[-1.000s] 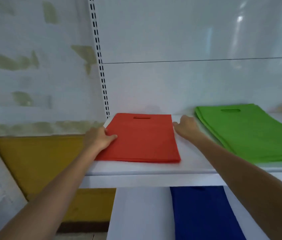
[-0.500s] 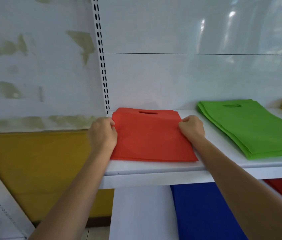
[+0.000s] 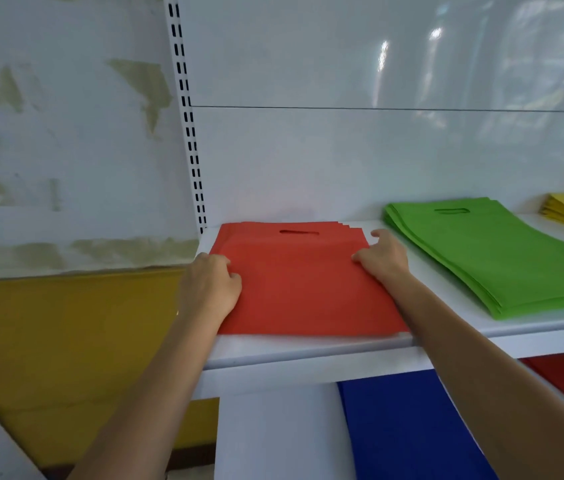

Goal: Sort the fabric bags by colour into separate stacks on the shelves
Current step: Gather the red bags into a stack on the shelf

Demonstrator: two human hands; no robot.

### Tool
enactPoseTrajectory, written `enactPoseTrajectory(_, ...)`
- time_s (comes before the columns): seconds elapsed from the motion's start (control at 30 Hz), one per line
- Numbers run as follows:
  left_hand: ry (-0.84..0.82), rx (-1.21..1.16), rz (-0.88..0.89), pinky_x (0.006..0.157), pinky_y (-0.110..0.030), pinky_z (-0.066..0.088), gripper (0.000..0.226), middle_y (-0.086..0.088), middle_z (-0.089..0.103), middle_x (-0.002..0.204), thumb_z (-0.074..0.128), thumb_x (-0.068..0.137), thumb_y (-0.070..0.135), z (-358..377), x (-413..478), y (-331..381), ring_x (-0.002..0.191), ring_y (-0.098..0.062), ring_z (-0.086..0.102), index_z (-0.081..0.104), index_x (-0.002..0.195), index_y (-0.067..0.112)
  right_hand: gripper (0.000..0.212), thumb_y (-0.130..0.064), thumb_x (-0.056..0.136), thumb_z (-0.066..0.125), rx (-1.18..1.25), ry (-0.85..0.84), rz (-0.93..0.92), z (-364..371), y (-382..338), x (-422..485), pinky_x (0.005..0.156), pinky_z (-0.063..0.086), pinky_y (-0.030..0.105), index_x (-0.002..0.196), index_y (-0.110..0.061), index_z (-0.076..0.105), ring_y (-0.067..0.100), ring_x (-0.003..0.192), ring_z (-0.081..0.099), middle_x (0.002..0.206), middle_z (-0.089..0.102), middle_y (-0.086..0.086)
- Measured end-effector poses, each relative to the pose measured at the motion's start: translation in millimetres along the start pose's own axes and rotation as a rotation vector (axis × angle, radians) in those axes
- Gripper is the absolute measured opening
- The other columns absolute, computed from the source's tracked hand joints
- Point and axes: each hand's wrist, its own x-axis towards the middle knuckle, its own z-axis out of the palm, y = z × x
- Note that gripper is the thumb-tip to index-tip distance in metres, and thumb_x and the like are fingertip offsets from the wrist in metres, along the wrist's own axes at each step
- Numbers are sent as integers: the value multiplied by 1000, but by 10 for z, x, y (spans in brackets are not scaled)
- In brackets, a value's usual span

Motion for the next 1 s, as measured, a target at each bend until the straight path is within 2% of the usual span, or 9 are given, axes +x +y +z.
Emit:
enactPoseTrajectory(0.07,5,-65,-43,91,-35,43,35,-13,55,128,49,90,14,-13,-7,0,117,-29,51,59,123,10,52,-11,80,62,11,1,-26,2,-6,-4,93,41,29,130,-16,51,25,116,53,124,59,9)
enactPoseTrajectory(0.13,11,-105,-53,95,-34,41,36,-14,55,129,48,90,9,-35,-13,-2,119,-29,50,59,124,8,38,-7,81,58,-14,-1,-70,2,-13,-29,96,41,28,117,-17,64,23,114,55,121,63,6)
enactPoseTrajectory(0.2,24,-130,-51,96,-34,41,36,-14,54,131,46,90,6,-75,-40,8,120,-29,50,59,124,9,34,-4,82,52,-39,33,-136,-14,-38,-104,96,40,27,111,-14,68,24,113,56,120,64,7)
enactPoseTrajectory(0.37,223,-158,95,95,-36,39,36,-17,58,122,50,87,3,-166,-63,62,111,-34,54,62,121,8,37,0,87,48,-65,320,-515,-291,-150,-303,95,36,30,121,-4,61,29,113,54,131,52,12)
enactPoseTrajectory(0.5,224,-260,277,93,-35,42,32,-17,61,114,56,86,4,-130,-95,348,100,-34,59,64,117,7,38,-2,89,48,-72,511,-618,-866,4,-347,89,41,37,126,-4,56,32,106,58,133,49,13)
enactPoseTrajectory(0.73,134,-497,628,72,-17,39,17,-6,71,95,64,81,3,256,-624,1724,77,-18,61,74,92,12,37,-1,86,51,-103,674,-408,-2215,1214,-521,91,29,14,122,-2,59,27,112,53,124,55,14)
enactPoseTrajectory(0.8,70,-575,660,69,-14,36,16,-5,71,95,64,81,4,450,-917,2210,75,-14,57,73,92,11,33,-2,85,53,-105,741,-330,-2628,1712,-695,91,33,15,117,-5,62,25,101,56,116,59,12)
enactPoseTrajectory(0.9,-50,-657,712,72,-13,35,19,-6,71,100,64,82,4,770,-1405,2887,78,-15,58,72,99,9,23,-5,84,57,-97,852,-196,-3167,2454,-969,83,43,26,105,-7,65,19,81,54,103,62,10)
enactPoseTrajectory(1.0,-151,-682,774,69,-11,33,23,-8,70,103,64,82,4,1126,-1935,3426,76,-12,55,71,103,9,21,-4,85,57,-112,859,-43,-3576,3159,-1259,79,39,20,103,-6,66,20,86,56,103,62,10)
